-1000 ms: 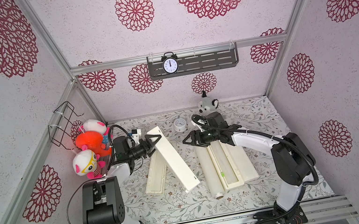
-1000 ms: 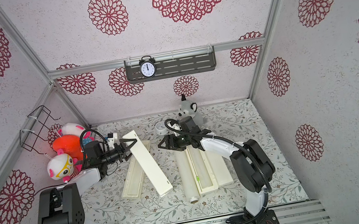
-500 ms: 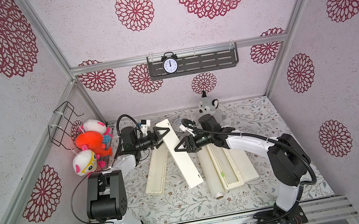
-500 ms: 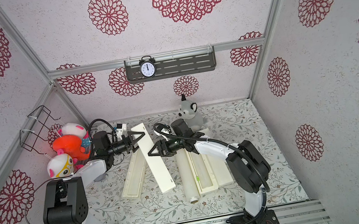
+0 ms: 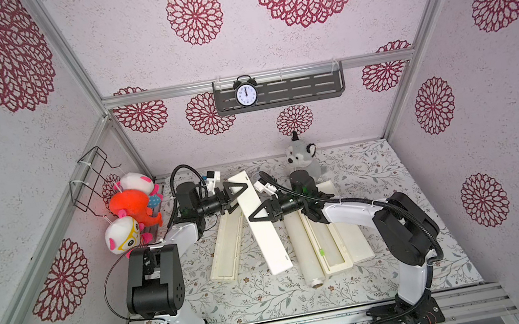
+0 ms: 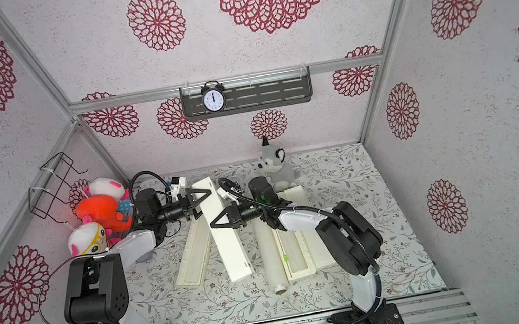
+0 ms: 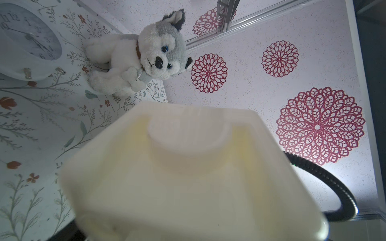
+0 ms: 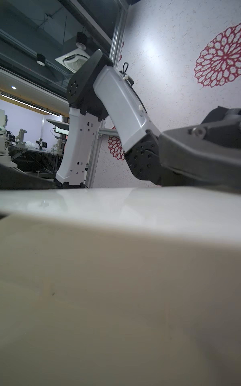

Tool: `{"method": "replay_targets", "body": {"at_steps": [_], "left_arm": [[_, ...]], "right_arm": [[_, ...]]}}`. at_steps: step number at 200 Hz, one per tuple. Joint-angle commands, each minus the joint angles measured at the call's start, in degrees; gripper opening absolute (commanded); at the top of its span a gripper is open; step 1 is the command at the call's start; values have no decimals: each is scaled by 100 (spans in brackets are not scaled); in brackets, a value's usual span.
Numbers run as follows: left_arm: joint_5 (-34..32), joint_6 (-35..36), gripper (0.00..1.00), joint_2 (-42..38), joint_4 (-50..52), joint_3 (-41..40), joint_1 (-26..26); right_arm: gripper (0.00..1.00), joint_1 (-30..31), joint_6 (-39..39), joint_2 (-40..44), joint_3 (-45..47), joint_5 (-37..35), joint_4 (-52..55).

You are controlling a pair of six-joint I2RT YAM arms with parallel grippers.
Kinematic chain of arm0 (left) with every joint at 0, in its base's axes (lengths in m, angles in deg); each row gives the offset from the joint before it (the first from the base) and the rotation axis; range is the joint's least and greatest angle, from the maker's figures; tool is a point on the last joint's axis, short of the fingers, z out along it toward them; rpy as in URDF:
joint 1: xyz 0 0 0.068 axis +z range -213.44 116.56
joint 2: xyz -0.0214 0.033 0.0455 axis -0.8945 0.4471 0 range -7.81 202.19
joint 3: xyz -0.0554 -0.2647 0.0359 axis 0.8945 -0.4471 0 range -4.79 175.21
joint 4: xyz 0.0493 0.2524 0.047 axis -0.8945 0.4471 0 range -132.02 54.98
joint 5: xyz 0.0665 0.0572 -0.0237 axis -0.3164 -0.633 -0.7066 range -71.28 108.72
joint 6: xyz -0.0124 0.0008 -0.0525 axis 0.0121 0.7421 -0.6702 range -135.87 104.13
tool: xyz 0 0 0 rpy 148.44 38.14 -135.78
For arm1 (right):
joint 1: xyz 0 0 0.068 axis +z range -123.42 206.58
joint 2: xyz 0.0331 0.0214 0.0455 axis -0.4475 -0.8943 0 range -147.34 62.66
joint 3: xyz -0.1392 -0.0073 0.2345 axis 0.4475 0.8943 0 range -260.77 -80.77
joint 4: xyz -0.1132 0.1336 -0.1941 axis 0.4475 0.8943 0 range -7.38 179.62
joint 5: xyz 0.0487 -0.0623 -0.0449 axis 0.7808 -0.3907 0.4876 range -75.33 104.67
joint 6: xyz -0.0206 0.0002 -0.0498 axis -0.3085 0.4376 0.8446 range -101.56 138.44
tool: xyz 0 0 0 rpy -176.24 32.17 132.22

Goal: Put plastic wrap rolls into dispensers
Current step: Place the plastic wrap cutting box at the center of the board.

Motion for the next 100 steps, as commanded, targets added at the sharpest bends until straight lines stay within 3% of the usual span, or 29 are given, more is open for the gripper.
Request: {"method": "replay_targets", "body": {"at_steps": [1,45,100], "left_arm": [[90,50,98,36,-170,43,120],[182,-656,98,15,-980,102,642],[-142,-497,98,-69,-308,438,1326]], "right_arm": [[0,-83,-221,117,-6,-14,-135],[0,-274,696,325,-27,-694,1493],[0,-270,830,346,-18,-840,1707]]}}
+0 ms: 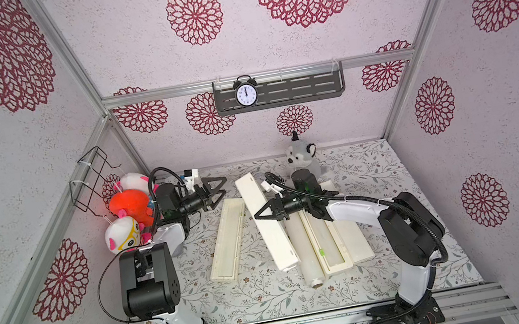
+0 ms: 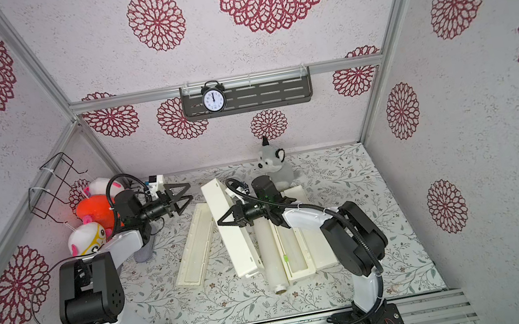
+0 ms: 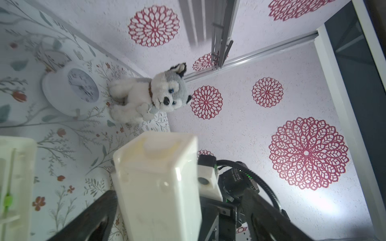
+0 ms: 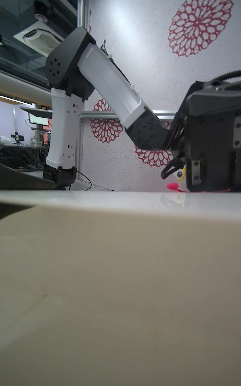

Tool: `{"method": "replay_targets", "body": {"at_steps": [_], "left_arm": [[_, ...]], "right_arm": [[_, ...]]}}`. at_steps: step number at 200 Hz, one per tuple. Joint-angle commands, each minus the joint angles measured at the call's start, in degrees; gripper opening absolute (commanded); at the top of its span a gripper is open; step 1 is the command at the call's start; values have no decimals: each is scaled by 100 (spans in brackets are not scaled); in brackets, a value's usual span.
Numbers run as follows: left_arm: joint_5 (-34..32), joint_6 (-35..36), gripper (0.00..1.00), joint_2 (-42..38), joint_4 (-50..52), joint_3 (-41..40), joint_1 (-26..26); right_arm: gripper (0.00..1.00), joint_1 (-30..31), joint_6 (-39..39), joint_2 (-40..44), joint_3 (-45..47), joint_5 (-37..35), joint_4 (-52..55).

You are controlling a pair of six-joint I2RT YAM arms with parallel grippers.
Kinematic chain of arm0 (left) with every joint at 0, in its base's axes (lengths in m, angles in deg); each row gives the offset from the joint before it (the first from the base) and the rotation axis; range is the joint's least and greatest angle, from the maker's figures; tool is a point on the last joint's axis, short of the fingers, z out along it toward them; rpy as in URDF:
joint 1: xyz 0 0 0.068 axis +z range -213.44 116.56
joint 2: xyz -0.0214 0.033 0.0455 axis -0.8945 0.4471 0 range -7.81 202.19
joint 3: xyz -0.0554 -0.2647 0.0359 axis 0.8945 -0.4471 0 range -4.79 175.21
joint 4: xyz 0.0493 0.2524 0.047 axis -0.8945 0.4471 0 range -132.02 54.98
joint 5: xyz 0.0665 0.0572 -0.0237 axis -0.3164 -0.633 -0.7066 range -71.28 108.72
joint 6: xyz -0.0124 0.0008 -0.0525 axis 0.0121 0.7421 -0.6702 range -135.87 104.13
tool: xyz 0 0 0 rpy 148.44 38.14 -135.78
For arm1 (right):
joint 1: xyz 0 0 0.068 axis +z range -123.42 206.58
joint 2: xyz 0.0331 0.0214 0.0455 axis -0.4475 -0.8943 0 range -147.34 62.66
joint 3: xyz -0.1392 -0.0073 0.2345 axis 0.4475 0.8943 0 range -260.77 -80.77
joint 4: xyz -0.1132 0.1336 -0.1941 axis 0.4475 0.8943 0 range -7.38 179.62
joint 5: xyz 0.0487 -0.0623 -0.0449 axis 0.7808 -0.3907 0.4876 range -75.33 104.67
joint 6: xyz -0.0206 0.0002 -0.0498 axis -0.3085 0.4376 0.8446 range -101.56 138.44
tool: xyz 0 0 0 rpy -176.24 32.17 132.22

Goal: Put plastic wrap rolls into dispensers
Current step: Place the plastic wrap cutting box at the center of the board.

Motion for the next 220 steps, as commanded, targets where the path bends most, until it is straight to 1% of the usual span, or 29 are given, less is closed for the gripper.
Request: {"method": "replay_targets", "body": {"at_steps": [1,12,22,37,43,72,91,118,137,155,174,210,215,220], "left_arm": [[-184,52,98,-119,166,211,256],[-332,288,98,-155,648,250,330],[-558,802,98,-232,1428,299,329],[-1002,1821,98,-356,2903,450,305],[-1185,2064,98,-394,3298,470,298],[-2120,2663,100,-556,4447,370,303],[-2742,2986,96,-625,5189,368,306],[-3274,3176,93,-731,5624,276,276],[-3881,3372,91,-691,6021,300,152],[-4422,3574,91,-635,6400,325,-76],[-4892,3610,91,-516,6590,326,-283],[-5214,3636,89,-177,6676,365,-569],[-5263,3649,89,-140,6700,384,-586],[-5312,3658,89,-100,6728,395,-594]], "right_arm": [[0,-37,213,170,-93,-181,253],[0,-37,444,146,-221,-370,631],[0,-37,720,99,-384,-684,1157],[0,-28,1010,-40,-634,-1294,1854],[0,-19,1063,-110,-719,-1526,2045],[0,29,1106,-494,-1120,-2607,2697],[0,148,1149,-766,-1470,-3151,3124],[0,394,1070,-1127,-1918,-3669,3482],[0,515,968,-1426,-2184,-3907,3692],[0,599,883,-1632,-2338,-4000,3837],[0,656,745,-1776,-2408,-4086,3931],[0,777,577,-2029,-2569,-3859,3885],[7,809,551,-2061,-2591,-3802,3865],[11,832,522,-2086,-2593,-3744,3816]]}}
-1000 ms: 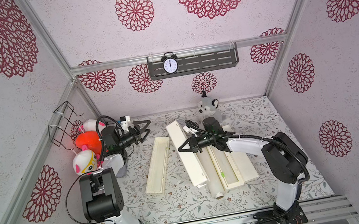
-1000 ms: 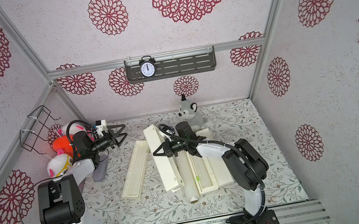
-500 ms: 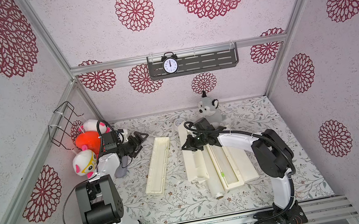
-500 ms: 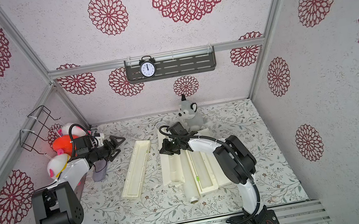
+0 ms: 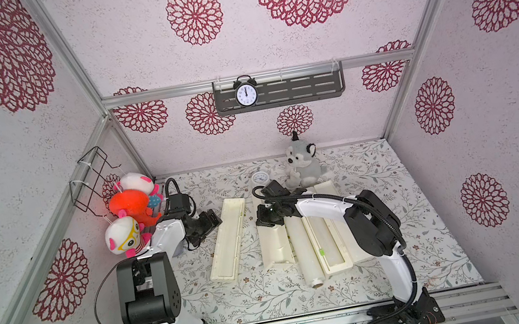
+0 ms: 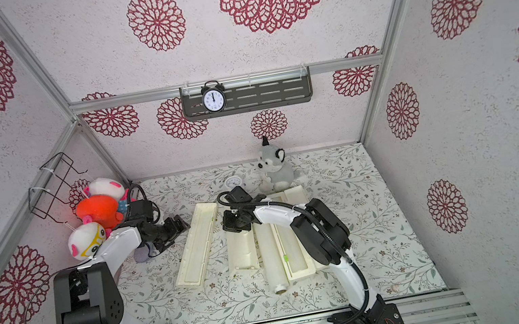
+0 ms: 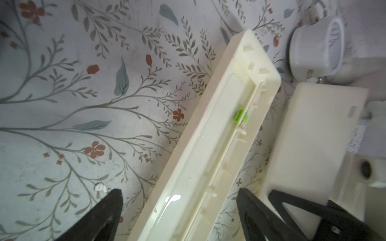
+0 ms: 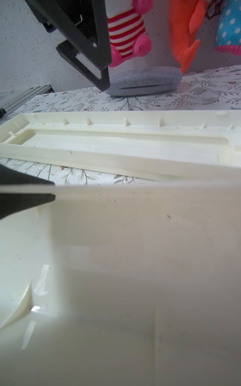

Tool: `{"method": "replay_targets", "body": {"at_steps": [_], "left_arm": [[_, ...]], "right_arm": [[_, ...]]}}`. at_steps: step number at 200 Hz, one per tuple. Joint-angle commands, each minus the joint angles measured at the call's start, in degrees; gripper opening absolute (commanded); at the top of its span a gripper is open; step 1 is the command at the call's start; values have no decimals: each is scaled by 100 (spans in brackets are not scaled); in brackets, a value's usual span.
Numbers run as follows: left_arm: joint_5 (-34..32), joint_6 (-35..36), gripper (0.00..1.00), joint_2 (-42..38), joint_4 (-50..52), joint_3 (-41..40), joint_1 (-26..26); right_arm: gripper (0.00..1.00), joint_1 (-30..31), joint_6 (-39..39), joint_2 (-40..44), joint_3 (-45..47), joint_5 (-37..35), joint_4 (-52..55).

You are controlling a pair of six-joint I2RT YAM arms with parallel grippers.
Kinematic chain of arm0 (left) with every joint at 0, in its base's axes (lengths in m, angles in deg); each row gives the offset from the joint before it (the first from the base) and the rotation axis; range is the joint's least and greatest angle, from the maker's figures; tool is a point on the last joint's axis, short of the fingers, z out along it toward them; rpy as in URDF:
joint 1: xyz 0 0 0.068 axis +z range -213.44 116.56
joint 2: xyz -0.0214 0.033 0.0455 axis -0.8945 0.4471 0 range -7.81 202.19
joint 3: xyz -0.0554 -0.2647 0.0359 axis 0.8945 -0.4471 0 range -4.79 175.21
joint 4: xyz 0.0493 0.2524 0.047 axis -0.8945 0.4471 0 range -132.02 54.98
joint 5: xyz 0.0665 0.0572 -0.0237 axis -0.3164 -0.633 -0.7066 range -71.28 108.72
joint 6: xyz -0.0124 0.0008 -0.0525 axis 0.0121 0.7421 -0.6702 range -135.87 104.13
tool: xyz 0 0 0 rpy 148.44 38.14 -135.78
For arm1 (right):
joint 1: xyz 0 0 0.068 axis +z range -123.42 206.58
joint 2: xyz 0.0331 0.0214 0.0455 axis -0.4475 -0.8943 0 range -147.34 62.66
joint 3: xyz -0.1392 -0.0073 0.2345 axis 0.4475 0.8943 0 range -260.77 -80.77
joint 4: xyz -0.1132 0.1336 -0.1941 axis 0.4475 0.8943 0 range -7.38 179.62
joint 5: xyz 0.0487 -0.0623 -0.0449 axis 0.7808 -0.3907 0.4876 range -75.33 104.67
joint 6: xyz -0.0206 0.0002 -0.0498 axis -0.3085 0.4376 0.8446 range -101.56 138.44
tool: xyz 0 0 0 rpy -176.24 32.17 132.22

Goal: Put plastic wrap rolls into dispensers
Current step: Place the plastic wrap cutting box at the center of the board.

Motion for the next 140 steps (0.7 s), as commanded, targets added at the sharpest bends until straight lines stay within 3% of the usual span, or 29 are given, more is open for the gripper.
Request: {"method": "replay_targets", "body": {"at_steps": [1,15,41,86,140], "left_arm": [[-499,213,89,225,264,86,-83],[-560,246,88,294,330,115,-86],[-576,251,88,334,341,124,-77],[-481,95,79,471,264,71,-77],[-364,-308,66,449,-48,-249,-81]], "right_arm": [[11,107,-195,-283,-154,49,118],[20,162,-236,-328,-157,168,45],[47,165,-189,-281,-58,189,48],[51,175,270,-86,-194,129,327],[69,207,1102,323,-254,-368,995]]}}
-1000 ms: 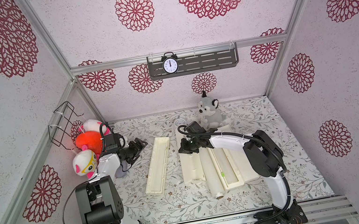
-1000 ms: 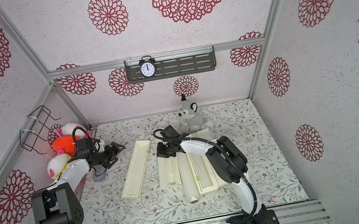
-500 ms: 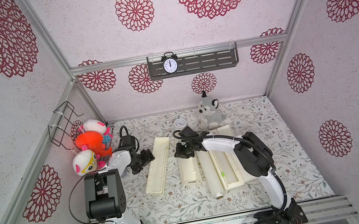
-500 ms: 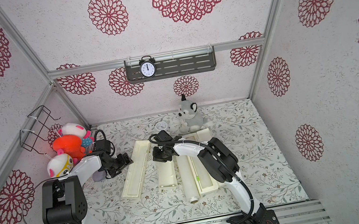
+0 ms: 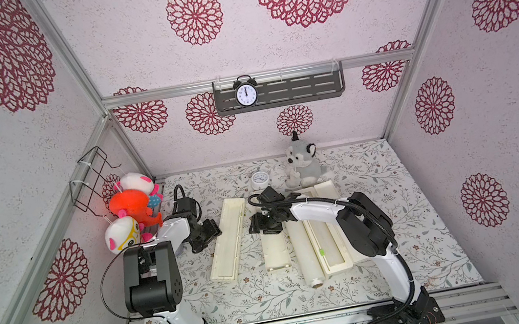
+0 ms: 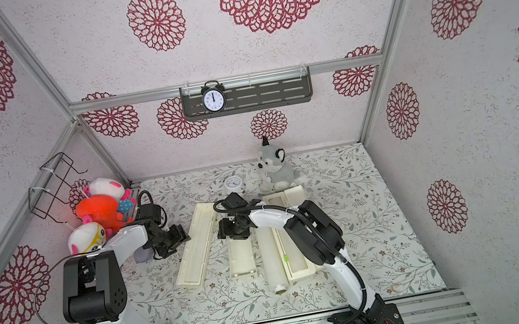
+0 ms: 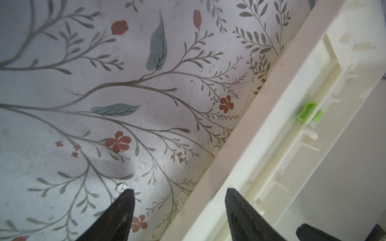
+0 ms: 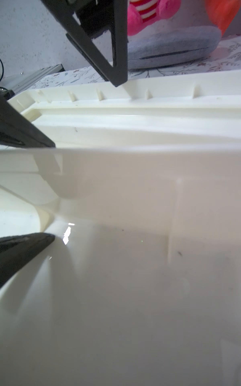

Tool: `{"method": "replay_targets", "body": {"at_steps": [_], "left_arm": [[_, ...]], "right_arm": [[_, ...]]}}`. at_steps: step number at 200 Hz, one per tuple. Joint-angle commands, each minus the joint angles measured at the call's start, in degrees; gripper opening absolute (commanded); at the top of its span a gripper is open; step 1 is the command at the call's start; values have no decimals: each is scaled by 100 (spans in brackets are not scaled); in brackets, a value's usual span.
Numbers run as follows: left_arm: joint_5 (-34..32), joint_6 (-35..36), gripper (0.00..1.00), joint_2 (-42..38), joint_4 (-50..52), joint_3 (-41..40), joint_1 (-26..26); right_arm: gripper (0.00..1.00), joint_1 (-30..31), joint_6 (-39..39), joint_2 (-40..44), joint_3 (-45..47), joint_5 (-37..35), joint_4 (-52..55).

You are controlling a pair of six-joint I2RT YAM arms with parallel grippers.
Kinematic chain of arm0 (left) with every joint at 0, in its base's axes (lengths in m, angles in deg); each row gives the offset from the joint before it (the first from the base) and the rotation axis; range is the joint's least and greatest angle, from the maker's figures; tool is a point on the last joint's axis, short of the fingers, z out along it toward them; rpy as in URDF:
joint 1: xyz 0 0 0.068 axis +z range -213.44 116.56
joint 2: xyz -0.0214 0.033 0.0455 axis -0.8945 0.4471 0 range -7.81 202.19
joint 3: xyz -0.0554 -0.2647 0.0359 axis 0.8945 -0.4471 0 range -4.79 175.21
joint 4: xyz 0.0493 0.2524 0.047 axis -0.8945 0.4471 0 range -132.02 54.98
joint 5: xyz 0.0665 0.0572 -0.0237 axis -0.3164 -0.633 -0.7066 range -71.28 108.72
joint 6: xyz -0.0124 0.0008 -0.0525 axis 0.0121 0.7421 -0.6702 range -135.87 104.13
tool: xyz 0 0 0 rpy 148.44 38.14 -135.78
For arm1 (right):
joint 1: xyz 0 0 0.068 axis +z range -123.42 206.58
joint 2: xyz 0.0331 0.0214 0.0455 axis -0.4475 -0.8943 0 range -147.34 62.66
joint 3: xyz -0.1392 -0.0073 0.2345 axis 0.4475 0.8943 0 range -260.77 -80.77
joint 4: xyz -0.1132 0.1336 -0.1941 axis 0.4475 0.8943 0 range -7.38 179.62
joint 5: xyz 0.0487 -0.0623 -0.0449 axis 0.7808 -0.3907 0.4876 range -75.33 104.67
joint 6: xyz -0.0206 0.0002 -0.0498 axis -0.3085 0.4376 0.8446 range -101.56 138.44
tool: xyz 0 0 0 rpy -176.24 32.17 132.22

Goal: Put plastic wrap rolls into dispensers
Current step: Place the plastic wrap cutting box at the center of the board, then adjust the plastic wrap cutting box at the center of the board.

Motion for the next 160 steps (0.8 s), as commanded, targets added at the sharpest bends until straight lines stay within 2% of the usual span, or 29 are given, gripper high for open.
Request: {"method": "replay_targets", "body": {"at_steps": [1,49,72,118,136,160], "left_arm": [[69,-199,66,23,-204,-159,-2],[410,-466,66,-142,-552,-414,-40],[545,-509,64,-196,-589,-455,-40],[718,-645,64,-396,-801,-691,-57],[750,-665,65,-487,-800,-735,-60],[529,-565,70,-753,-587,-745,-58]], "right_arm": [[70,36,601,551,-182,-396,617],[76,37,1162,1179,-155,-1033,1136],[76,36,1210,1308,-15,-1104,1261],[76,-24,1232,1756,458,-1903,1545],[76,-75,1233,1867,692,-2011,1575],[76,-104,1187,1941,936,-1895,1490]]}}
